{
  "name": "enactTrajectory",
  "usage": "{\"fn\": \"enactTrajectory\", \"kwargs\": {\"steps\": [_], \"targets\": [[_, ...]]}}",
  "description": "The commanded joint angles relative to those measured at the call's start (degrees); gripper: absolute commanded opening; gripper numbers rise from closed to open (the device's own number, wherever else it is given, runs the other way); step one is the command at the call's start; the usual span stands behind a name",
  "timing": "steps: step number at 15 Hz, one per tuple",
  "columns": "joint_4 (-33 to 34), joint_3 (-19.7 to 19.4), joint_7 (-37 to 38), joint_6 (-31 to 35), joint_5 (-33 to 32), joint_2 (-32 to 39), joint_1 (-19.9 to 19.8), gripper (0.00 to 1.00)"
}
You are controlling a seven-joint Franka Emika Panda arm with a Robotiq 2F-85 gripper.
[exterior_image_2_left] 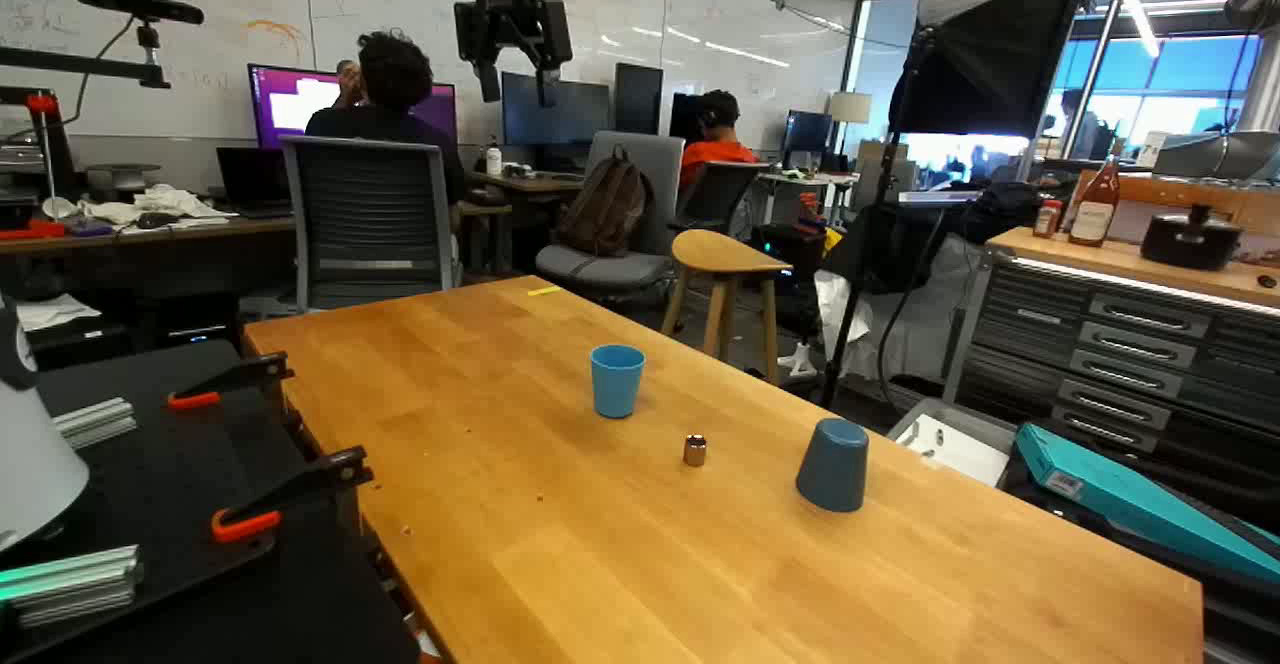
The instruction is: Put the metal thing in the blue cup
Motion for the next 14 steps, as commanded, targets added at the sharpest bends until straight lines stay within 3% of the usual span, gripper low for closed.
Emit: {"fn": "enactTrajectory", "kwargs": {"steps": [1,5,8,14], "targets": [[0.26,-0.09,0.07,-0.14,-0.07,-0.03,0.11,1.0],[1.33,-0.42,0.13,-0.1,0.13,0.83,-0.12,1.0],[5.99,-4.22,0.64,1.12,0.95,9.37,-3.44,1.0],[10.46,-9.57,5.27,15.52,1.41,27.46,-10.6,1.0]]}}
